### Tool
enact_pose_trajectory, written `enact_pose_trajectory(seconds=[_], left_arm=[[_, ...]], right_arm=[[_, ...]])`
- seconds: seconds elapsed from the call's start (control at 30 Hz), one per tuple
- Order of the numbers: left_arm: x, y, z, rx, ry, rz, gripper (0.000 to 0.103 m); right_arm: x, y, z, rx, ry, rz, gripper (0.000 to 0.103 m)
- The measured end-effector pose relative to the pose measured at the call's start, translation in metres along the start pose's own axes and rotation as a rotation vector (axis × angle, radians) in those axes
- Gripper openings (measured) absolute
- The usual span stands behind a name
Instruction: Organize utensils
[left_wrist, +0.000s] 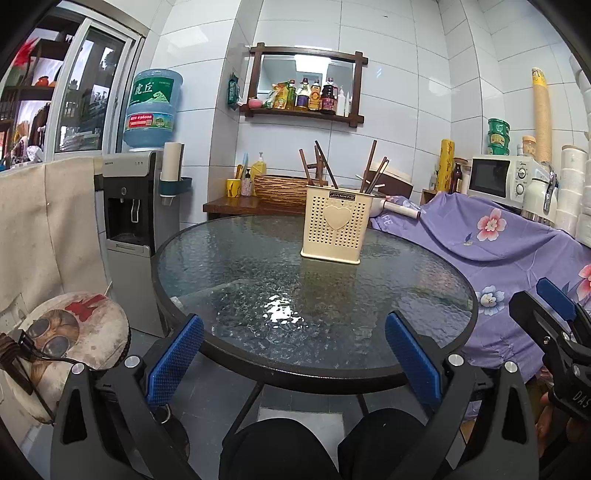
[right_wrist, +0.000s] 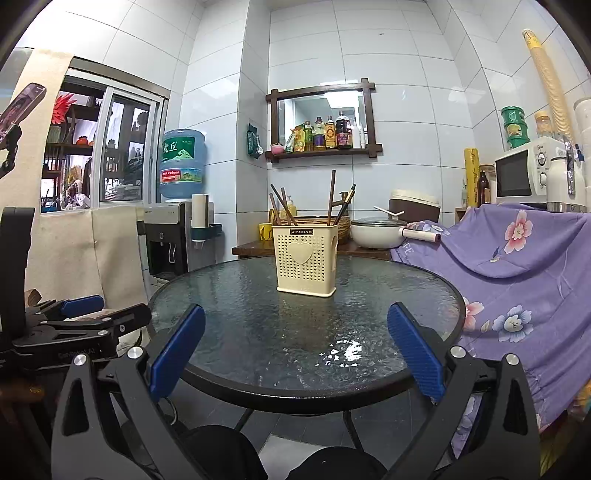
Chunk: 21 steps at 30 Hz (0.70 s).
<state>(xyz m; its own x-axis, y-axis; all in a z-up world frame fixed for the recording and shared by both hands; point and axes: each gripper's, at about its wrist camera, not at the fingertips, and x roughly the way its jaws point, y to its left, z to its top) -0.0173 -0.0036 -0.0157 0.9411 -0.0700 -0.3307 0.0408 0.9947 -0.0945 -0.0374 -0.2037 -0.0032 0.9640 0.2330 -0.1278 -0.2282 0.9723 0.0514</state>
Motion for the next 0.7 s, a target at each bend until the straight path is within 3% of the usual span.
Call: enact_pose_trajectory(seconds=[0.7], left_arm=[[-0.0003, -0.0048, -0.0004, 0.013, 0.009, 0.009, 0.097]], right_arm=[[0.0014, 0.002, -0.0023, -0.001, 0.01, 0.004, 0.097]])
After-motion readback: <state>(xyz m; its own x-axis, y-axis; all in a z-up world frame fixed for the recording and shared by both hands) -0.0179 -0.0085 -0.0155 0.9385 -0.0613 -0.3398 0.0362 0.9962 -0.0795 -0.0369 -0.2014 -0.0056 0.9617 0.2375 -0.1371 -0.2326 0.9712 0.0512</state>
